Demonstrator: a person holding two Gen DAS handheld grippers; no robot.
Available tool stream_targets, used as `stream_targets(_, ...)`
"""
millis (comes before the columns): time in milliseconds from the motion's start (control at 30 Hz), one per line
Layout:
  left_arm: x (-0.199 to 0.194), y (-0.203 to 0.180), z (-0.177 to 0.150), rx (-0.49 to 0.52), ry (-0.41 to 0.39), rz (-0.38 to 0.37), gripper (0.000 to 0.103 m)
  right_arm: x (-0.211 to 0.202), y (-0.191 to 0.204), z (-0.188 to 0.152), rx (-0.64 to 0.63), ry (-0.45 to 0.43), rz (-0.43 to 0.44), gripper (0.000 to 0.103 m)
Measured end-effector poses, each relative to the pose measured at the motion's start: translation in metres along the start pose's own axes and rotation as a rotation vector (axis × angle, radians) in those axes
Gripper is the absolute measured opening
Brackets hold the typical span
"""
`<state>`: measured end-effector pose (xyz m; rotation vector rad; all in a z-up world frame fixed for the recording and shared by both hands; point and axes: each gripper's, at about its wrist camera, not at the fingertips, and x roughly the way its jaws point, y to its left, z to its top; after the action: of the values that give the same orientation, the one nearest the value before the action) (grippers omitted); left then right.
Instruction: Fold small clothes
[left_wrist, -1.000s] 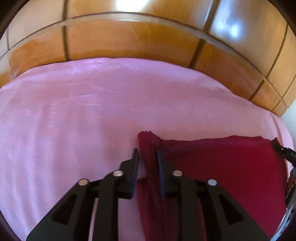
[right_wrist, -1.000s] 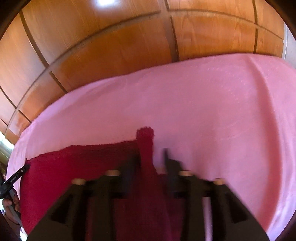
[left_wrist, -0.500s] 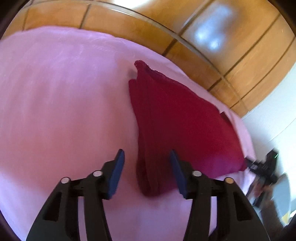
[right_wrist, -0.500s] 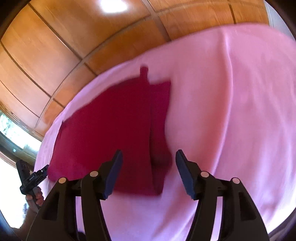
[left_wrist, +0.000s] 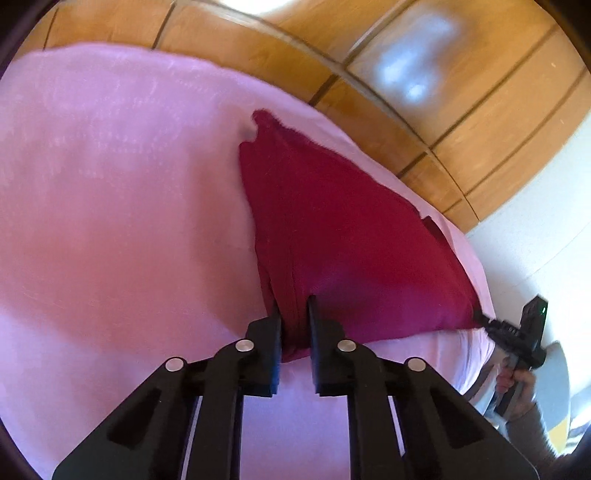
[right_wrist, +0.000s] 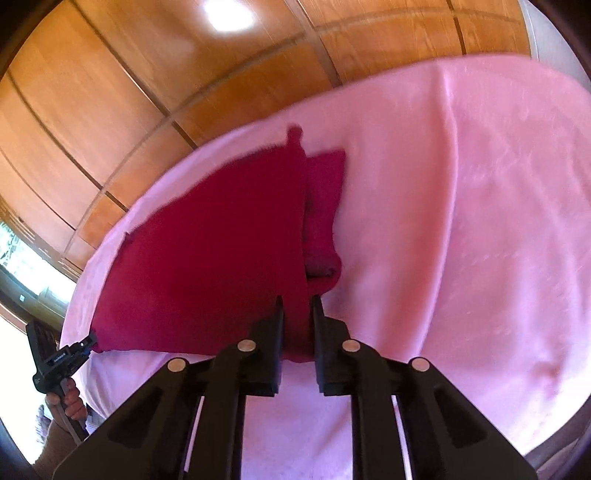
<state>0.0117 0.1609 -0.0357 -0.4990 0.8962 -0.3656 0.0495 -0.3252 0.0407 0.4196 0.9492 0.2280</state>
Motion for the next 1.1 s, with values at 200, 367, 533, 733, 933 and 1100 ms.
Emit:
stream_targets(200, -0.03, 0.0, -0.025, -0.009, 0.045, -0.037, 0.011, -0.027, 0.003, -0.03, -0.033, 0.063, -0.007, 0.011)
stream_targets(367, -0.038, -0.001, -0.052, -0.004, 0.079, 0.024, 0.013, -0.025, -0.01, -0.056, 0.011, 0.123, -0.027, 0.012)
stream_targets(533, -0.055, -0.006, -0.033, -0.009, -0.019, 0.088, 0.022, -0.042, 0.003, -0.023, -0.017, -0.011, -0.104, 0.043)
stream_targets(733, -0.034, -0.017, 0.004, 0.004, -0.081, 0.206, 0.022, -0.001, 0.062, 0.027, -0.126, -0.08, -0.048, 0.06)
stream_targets(933, -0.009, -0.049, 0.024, 0.098, -0.101, 0.282, 0.022, 0.065, 0.08, 0.057, -0.193, -0.046, -0.117, 0.059)
stream_targets(1100, 0.008, -0.073, 0.024, 0.203, -0.107, 0.355, 0.058, 0.103, 0.033, 0.059, -0.158, 0.01, -0.264, 0.043)
